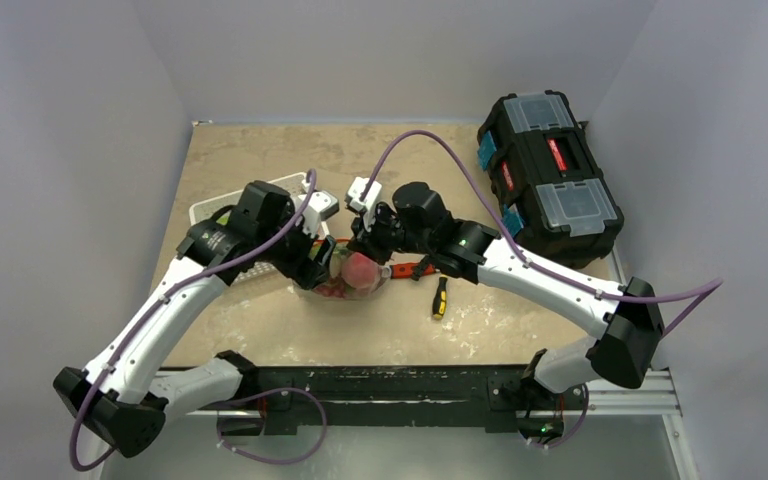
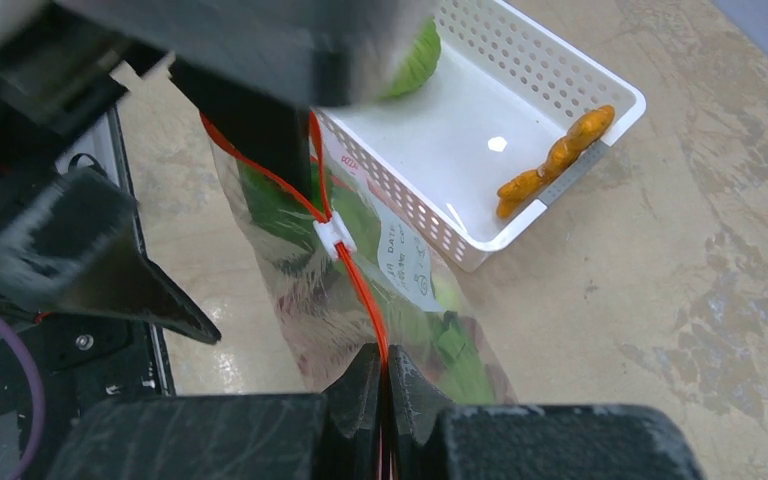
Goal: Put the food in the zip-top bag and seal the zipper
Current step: Adjust the fake food in the zipper food storage bag.
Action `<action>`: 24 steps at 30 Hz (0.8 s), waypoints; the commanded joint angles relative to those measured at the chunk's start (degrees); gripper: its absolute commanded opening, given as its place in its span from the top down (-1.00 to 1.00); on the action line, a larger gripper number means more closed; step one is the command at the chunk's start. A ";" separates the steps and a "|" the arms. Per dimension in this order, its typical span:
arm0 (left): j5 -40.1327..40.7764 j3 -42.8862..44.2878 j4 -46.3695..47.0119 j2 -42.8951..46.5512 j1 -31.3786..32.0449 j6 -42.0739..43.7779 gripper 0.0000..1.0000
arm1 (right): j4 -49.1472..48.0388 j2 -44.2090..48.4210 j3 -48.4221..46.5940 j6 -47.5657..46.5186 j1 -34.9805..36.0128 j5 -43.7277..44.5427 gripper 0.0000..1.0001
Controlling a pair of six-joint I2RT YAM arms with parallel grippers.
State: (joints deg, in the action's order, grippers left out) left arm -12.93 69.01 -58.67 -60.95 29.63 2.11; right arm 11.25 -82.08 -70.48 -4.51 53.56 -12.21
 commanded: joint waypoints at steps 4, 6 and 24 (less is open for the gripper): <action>-12.78 -6.93 13.63 -3.79 -0.35 -5.79 -0.50 | -3.19 3.07 -1.33 0.76 -0.12 -2.55 1.00; -13.28 -7.97 15.33 -4.57 -0.28 -6.41 -0.50 | -2.94 2.92 -1.42 0.79 -0.13 -2.10 1.00; -2.31 -1.52 7.72 10.91 -0.95 -8.79 -0.68 | -3.20 2.72 -1.39 1.09 -0.12 -2.76 1.00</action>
State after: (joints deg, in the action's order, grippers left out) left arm -17.91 64.47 -49.17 -50.43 29.23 -6.33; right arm 11.18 -82.00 -70.48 -4.03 53.56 -13.26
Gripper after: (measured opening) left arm 0.838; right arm 0.007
